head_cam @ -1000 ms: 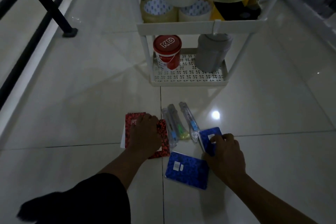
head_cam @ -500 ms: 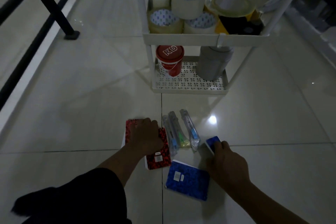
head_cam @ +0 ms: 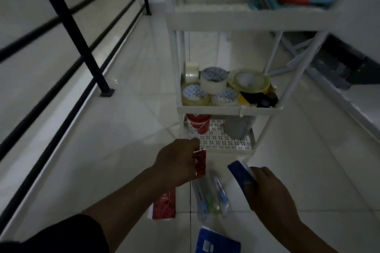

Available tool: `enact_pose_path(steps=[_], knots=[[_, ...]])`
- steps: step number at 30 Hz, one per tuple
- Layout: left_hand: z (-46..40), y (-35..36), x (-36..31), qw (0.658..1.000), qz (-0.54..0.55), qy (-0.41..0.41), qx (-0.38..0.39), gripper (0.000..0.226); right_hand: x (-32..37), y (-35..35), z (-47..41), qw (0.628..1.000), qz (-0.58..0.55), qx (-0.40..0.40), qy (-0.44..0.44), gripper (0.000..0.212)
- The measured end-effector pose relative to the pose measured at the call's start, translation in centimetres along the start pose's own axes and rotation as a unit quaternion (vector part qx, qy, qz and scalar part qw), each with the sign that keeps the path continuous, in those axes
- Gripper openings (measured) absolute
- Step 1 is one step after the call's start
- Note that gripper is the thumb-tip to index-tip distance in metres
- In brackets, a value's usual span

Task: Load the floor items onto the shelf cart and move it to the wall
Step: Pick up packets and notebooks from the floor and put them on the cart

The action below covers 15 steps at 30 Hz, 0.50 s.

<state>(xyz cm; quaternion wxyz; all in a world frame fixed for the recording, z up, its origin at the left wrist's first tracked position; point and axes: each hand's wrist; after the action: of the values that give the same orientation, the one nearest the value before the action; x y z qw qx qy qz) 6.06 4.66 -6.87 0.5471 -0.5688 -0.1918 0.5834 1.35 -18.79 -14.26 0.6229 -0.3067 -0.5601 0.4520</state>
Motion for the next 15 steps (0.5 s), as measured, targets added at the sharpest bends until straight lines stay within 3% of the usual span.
enact_pose_path(steps=[7,8,11,15], knots=[[0.1,-8.5,-4.0,0.995,-0.018,0.054,-0.086,0.008,6.0,-11.0,-1.0,0.991,-0.018,-0.096,-0.09,0.001],[0.2,-10.0,-4.7,0.992,-0.025,0.059,-0.104,0.008,7.1,-12.8,-0.9,0.986,-0.025,-0.125,-0.103,0.01],[1.1,-14.4,-6.8,0.985,-0.028,0.073,-0.155,0.024,10.2,-18.8,-0.8,0.961,-0.014,-0.231,-0.148,0.027],[2.6,-19.7,-8.7,0.961,-0.047,0.115,-0.247,0.014,14.6,-26.8,-1.9,0.906,0.035,-0.352,-0.233,0.033]])
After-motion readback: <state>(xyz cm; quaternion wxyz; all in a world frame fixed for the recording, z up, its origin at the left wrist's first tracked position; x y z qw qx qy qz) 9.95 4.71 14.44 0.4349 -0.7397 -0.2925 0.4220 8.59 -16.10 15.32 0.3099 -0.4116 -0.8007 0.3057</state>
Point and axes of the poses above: each hand's wrist, its own z-axis away from the middle knuckle, its own y-axis out of the palm, x = y × z, and after that the axes turned 14 degrees about x, right-handed
